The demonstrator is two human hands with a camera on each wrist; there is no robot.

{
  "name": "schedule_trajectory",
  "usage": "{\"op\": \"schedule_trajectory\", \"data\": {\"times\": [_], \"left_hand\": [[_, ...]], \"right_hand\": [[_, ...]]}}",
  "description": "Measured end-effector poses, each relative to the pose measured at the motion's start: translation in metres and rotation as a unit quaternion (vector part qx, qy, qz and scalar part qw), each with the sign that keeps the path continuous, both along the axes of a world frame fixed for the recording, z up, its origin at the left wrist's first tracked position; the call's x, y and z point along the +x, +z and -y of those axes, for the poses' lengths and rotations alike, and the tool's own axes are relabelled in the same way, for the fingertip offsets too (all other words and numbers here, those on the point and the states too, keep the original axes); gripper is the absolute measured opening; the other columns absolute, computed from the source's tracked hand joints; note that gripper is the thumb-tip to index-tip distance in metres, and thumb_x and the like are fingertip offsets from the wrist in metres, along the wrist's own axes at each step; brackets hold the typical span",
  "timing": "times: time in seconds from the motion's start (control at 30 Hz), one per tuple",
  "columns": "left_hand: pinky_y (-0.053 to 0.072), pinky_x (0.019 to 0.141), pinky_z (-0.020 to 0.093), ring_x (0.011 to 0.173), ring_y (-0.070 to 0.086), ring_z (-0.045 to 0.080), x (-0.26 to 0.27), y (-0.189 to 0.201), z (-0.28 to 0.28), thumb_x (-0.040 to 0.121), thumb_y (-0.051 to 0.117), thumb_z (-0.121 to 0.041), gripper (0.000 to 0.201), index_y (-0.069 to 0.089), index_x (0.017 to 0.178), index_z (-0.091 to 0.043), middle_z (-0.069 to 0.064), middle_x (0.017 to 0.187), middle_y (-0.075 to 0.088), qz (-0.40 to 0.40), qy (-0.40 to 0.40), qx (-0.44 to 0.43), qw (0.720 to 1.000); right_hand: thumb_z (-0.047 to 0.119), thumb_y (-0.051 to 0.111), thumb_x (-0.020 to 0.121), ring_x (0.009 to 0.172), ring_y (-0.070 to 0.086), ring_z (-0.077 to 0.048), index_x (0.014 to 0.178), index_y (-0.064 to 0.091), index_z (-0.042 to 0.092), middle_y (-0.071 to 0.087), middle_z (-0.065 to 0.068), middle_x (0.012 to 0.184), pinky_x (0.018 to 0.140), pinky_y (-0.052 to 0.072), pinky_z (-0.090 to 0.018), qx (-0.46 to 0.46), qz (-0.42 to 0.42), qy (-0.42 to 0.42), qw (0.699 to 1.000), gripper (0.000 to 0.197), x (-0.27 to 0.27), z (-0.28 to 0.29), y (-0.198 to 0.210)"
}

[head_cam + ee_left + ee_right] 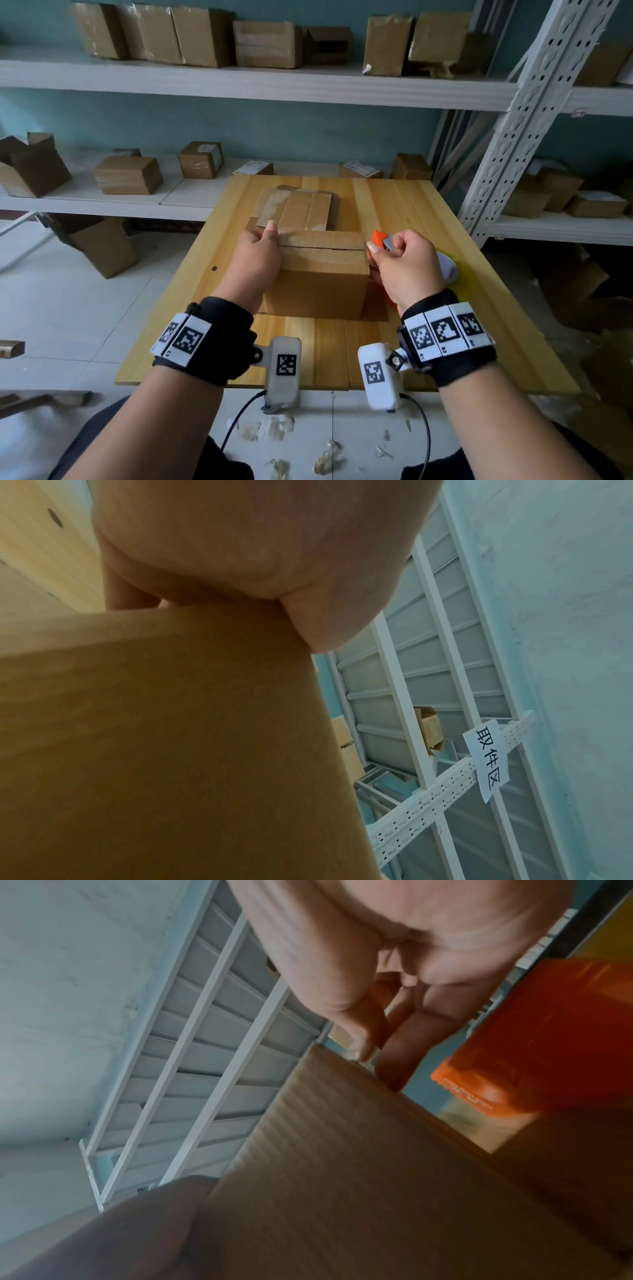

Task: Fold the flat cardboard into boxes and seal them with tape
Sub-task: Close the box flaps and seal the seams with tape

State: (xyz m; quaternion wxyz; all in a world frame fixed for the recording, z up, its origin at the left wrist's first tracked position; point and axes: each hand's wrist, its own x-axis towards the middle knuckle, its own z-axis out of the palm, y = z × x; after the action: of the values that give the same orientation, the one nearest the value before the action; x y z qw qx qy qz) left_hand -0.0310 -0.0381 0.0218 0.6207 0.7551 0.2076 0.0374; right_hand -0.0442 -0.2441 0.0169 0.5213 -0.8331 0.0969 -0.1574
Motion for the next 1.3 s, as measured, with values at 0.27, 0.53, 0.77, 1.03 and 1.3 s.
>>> {"op": "schedule_trajectory", "data": {"times": [0.27, 0.53, 0.77, 1.03, 1.3], "left_hand": [[0.041, 0.09, 0.038, 0.104, 0.057, 0.019, -0.005, -0.005, -0.003, 0.111, 0.038, -0.055, 0.046, 0.046, 0.138, -0.018, 0.001, 0.118, 0.058, 0.011, 0.017, -0.006, 1.0], [0.051, 0.095, 0.041, 0.107, 0.059, 0.02, -0.007, -0.006, 0.0, 0.111, 0.039, -0.053, 0.037, 0.046, 0.129, -0.021, 0.003, 0.121, 0.059, 0.031, 0.043, -0.033, 0.998], [0.049, 0.09, 0.039, 0.108, 0.058, 0.022, -0.001, -0.01, -0.001, 0.111, 0.04, -0.053, 0.032, 0.045, 0.122, -0.023, 0.004, 0.121, 0.057, 0.033, 0.055, -0.025, 0.998], [0.045, 0.083, 0.036, 0.093, 0.056, 0.012, 0.004, -0.012, 0.0, 0.112, 0.039, -0.051, 0.029, 0.048, 0.117, -0.023, -0.002, 0.106, 0.058, 0.041, 0.053, -0.026, 0.997], [0.048, 0.086, 0.039, 0.098, 0.058, 0.016, 0.001, -0.013, -0.002, 0.111, 0.041, -0.051, 0.032, 0.052, 0.117, -0.021, 0.003, 0.113, 0.061, 0.059, 0.059, 0.013, 0.996]], "right_hand": [[0.037, 0.07, 0.099, 0.079, 0.063, -0.017, 0.109, 0.053, 0.017, 0.059, 0.005, 0.09, 0.078, 0.061, -0.046, 0.013, -0.021, 0.006, 1.0, 0.027, -0.004, -0.011, 0.001], [0.025, 0.063, 0.104, 0.09, 0.071, -0.025, 0.103, 0.075, 0.018, 0.075, -0.002, 0.098, 0.077, 0.06, -0.038, -0.134, 0.027, 0.02, 0.99, 0.014, -0.011, -0.017, 0.001], [0.012, 0.061, 0.103, 0.105, 0.069, -0.022, 0.119, 0.078, 0.013, 0.077, -0.005, 0.116, 0.081, 0.05, -0.026, -0.18, 0.026, 0.047, 0.982, 0.023, -0.015, -0.013, -0.001], [0.014, 0.042, 0.108, 0.108, 0.067, -0.027, 0.131, 0.07, 0.008, 0.073, -0.012, 0.119, 0.095, 0.06, -0.05, -0.064, -0.028, 0.092, 0.993, 0.037, -0.013, -0.011, -0.002], [0.039, 0.049, 0.107, 0.055, 0.04, -0.017, 0.059, 0.038, 0.014, 0.035, -0.001, 0.053, 0.057, 0.033, -0.031, -0.022, -0.038, 0.089, 0.995, 0.055, -0.027, -0.019, 0.013]]}}
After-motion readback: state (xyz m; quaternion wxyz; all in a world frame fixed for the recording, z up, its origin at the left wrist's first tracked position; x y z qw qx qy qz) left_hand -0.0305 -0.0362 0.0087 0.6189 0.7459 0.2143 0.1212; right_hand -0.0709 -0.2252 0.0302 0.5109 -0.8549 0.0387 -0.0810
